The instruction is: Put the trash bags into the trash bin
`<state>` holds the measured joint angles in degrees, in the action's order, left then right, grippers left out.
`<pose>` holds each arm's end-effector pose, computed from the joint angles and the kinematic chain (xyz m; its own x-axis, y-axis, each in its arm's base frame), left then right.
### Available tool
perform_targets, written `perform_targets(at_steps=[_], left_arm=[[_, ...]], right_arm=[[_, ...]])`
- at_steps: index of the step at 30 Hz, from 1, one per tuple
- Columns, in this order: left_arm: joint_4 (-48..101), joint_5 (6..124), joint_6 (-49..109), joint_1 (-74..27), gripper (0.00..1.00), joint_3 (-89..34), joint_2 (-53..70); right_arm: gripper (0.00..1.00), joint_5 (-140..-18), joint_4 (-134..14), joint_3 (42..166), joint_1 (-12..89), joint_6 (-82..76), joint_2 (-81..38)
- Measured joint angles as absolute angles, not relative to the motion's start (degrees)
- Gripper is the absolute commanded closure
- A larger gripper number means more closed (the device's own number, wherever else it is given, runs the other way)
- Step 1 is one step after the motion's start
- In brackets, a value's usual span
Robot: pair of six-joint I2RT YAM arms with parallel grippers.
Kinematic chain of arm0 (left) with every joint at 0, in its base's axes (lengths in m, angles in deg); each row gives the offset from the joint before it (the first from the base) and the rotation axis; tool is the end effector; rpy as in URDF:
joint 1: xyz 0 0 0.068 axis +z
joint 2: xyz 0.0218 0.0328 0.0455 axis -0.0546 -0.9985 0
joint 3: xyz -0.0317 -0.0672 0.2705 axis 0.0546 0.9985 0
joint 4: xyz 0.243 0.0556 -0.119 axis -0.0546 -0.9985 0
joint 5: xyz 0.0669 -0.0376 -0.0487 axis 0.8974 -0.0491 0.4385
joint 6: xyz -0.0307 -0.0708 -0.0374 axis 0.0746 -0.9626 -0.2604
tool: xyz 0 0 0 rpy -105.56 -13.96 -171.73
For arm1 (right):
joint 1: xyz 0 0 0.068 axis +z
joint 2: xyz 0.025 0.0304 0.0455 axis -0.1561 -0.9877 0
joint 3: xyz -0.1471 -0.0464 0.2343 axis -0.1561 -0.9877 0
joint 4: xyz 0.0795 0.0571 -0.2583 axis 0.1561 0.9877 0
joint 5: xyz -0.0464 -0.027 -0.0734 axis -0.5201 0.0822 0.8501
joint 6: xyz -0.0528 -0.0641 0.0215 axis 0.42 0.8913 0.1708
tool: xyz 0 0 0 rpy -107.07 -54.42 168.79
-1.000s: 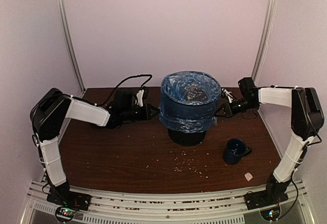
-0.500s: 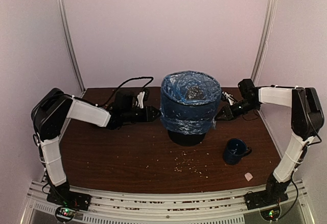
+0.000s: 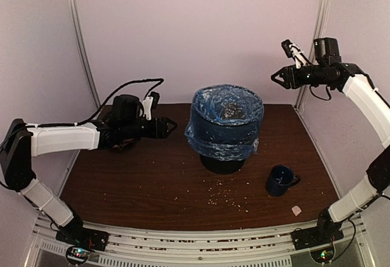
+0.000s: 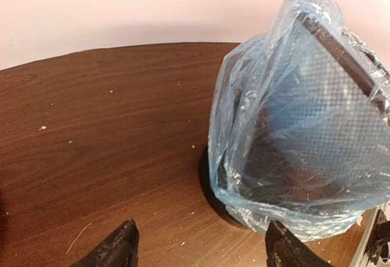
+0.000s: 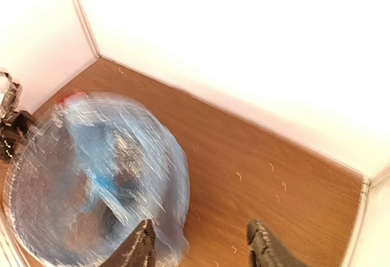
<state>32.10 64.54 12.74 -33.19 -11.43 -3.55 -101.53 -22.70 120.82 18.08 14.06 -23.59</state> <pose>0.3142 -0.2451 0.2397 -0.6221 -0.1327 -0.7716 0.4526 0.7433 -0.4927 0.3467 0.0944 0.4190 -0.3601 -0.2102 -0.9089 -0.6499 0.7555 0.0828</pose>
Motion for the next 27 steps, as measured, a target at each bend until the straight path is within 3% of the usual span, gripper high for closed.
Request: perform_targets(at_steps=[7, 27], left_arm=[[30.95, 69.28, 14.23, -33.19, 0.28, -7.47, -1.84], [36.13, 68.86, 13.23, -33.19, 0.30, 1.03, -3.66]], right_arm=[[0.87, -98.82, -19.47, 139.71, 32.25, 15.18, -37.67], [1.00, -94.43, 2.46, 157.52, 42.06, 33.15, -62.21]])
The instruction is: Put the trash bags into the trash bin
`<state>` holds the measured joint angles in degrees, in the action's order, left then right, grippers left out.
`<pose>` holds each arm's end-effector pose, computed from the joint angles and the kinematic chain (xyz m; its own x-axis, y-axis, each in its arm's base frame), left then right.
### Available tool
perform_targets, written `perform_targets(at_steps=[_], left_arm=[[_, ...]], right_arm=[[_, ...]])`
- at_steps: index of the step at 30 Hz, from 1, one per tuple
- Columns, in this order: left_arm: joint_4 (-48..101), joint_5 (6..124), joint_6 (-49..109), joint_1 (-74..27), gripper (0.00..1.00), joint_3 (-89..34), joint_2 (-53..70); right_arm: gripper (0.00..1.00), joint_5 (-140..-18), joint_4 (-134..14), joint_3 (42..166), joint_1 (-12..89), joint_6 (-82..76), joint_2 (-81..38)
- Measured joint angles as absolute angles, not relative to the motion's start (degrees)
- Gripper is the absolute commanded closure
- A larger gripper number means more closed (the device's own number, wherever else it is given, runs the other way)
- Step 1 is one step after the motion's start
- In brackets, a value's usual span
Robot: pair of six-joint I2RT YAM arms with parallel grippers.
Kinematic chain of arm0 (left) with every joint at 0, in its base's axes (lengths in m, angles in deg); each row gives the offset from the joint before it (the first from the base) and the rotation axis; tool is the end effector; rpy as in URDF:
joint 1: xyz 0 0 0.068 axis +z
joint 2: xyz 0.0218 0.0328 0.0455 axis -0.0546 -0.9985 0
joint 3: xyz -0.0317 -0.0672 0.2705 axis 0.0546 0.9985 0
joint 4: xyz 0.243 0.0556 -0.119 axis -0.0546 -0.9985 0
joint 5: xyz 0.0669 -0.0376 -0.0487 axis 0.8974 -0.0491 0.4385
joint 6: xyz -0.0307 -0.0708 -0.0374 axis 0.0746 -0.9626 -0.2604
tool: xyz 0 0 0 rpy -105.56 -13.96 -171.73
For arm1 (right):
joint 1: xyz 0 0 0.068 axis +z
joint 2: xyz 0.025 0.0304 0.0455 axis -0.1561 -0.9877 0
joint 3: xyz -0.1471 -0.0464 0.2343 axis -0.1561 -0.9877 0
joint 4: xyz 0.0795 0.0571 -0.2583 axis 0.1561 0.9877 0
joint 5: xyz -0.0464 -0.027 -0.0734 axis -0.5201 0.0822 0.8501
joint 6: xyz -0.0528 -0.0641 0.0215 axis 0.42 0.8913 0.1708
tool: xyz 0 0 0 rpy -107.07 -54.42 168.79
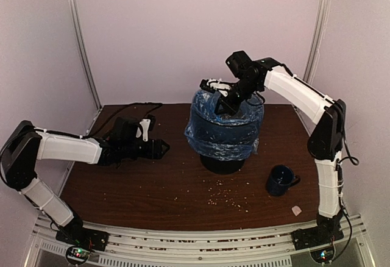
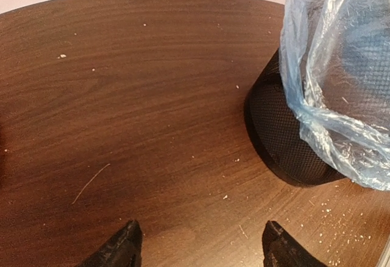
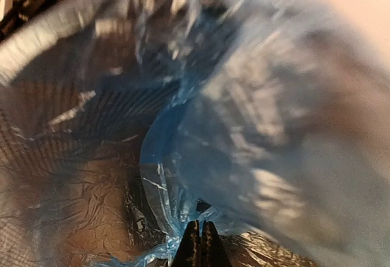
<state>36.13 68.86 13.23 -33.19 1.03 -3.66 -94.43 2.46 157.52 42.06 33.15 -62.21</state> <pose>0.2901 -0.2204 0.1667 -0.6856 -0.0818 -0.7234 0.3600 0.8256 -0.4345 0.3985 0.2954 0.3200 -0.2662 -0.7071 -0.6551 -0.9383 0.3457 0.0082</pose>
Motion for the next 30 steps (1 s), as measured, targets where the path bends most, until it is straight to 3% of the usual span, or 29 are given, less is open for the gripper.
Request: perform_targets(at_steps=[30], left_arm=[[45.42, 64.73, 12.29, -33.19, 0.32, 1.18, -10.96]], right_arm=[[1.00, -87.41, 15.16, 157.50, 44.88, 41.06, -68.33]])
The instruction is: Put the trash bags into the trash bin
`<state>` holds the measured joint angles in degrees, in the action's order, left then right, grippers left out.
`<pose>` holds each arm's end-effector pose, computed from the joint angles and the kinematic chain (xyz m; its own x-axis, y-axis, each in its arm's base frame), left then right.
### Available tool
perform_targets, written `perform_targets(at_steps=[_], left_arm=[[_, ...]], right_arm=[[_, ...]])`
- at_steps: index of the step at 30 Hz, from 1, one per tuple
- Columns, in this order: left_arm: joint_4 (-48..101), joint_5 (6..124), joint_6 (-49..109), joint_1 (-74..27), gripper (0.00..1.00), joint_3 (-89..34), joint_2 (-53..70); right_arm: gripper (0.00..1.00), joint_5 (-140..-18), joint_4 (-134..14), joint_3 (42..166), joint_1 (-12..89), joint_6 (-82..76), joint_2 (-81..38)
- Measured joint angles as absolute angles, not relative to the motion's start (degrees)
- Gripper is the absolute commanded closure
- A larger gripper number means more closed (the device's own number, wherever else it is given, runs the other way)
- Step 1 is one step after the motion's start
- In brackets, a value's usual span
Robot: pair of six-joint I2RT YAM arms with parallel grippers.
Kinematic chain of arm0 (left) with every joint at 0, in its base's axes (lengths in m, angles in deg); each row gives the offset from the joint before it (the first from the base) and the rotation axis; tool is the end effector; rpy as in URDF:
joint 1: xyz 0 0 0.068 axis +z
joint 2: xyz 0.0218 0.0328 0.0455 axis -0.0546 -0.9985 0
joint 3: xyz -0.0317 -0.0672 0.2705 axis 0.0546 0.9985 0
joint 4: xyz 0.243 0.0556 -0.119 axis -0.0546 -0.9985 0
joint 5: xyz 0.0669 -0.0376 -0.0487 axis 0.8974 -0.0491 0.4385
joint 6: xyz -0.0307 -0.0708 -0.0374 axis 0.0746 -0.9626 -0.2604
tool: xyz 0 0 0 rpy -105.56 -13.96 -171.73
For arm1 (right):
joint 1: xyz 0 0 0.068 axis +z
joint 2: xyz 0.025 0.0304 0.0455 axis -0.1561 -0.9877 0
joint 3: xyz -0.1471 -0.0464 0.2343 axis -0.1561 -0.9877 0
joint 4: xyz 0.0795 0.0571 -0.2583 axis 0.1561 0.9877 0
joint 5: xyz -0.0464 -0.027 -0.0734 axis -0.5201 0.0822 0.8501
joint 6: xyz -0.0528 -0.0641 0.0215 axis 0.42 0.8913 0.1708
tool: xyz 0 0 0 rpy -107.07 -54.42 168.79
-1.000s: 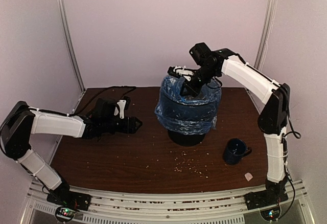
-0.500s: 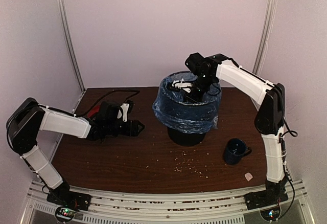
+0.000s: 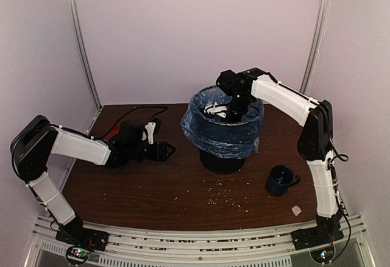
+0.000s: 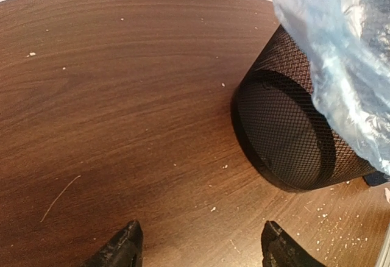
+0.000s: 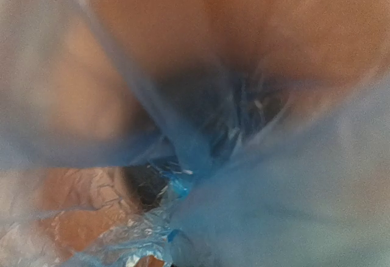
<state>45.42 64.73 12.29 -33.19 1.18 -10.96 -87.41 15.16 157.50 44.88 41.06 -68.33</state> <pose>0.3004 -0.2347 0.1417 -0.6945 -0.0882 -0.7140 0.3995 0.7781 -0.4847 0.3811 0.3021 0.2531 -0.2456 -0.8917 -0.3802 -0.9683 0.2445 0.0521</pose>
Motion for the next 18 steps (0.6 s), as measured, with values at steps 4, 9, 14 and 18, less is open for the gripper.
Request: perform_targets(at_steps=[4, 9, 14, 18], left_arm=[[46.84, 63.57, 11.61, -33.19, 0.32, 1.29, -11.79], [48.67, 62.61, 10.93, -33.19, 0.32, 2.23, -12.07], [52.58, 61.28, 9.82, -33.19, 0.30, 4.42, -11.88], [58.53, 60.38, 8.07, -33.19, 0.27, 9.77, -8.53]], right_arm=[[1.00, -84.74, 16.10, 157.43, 45.95, 42.63, -70.50], [1.00, -83.08, 16.56, 157.43, 46.63, 43.81, -71.44], [1.00, -82.51, 16.64, 157.43, 46.63, 44.80, -73.21], [1.00, -82.41, 16.73, 157.43, 46.63, 45.43, -75.57]])
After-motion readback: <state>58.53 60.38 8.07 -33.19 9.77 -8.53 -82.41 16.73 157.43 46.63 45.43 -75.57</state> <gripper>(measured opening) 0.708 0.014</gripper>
